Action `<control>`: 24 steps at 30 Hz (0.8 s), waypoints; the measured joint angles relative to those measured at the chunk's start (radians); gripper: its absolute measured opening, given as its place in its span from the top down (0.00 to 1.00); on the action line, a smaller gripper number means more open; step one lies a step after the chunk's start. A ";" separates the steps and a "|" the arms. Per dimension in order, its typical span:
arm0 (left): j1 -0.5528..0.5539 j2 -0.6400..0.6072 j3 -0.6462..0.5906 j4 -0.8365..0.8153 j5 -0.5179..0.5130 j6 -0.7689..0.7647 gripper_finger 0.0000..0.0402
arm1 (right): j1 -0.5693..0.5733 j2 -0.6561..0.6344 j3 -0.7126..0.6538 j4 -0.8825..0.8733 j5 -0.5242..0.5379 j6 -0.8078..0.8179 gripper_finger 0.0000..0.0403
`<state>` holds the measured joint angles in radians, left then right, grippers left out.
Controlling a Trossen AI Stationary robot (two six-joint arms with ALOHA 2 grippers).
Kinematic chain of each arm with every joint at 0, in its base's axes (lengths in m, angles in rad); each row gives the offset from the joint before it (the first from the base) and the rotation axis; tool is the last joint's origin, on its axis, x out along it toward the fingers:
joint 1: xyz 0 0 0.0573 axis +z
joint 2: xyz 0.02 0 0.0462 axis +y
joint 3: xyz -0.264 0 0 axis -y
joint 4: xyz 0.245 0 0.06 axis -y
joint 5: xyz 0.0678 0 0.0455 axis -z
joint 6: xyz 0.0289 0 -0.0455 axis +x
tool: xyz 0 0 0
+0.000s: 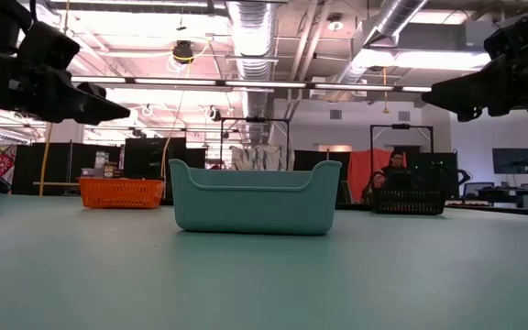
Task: Sort crayons
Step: Return to Home Position
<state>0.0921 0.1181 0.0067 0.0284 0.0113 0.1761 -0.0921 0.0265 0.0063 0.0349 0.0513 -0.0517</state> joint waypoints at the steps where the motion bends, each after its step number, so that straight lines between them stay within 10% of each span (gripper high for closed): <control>1: 0.000 0.001 0.000 0.004 -0.007 -0.005 0.61 | 0.000 0.000 0.000 0.000 0.000 0.000 0.57; 24: 0.000 0.001 0.000 0.003 -0.026 -0.005 0.61 | 0.000 0.000 0.000 0.001 0.000 0.000 0.57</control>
<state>0.0920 0.1196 0.0067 0.0311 -0.0147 0.1714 -0.0921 0.0267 0.0063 0.0357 0.0515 -0.0517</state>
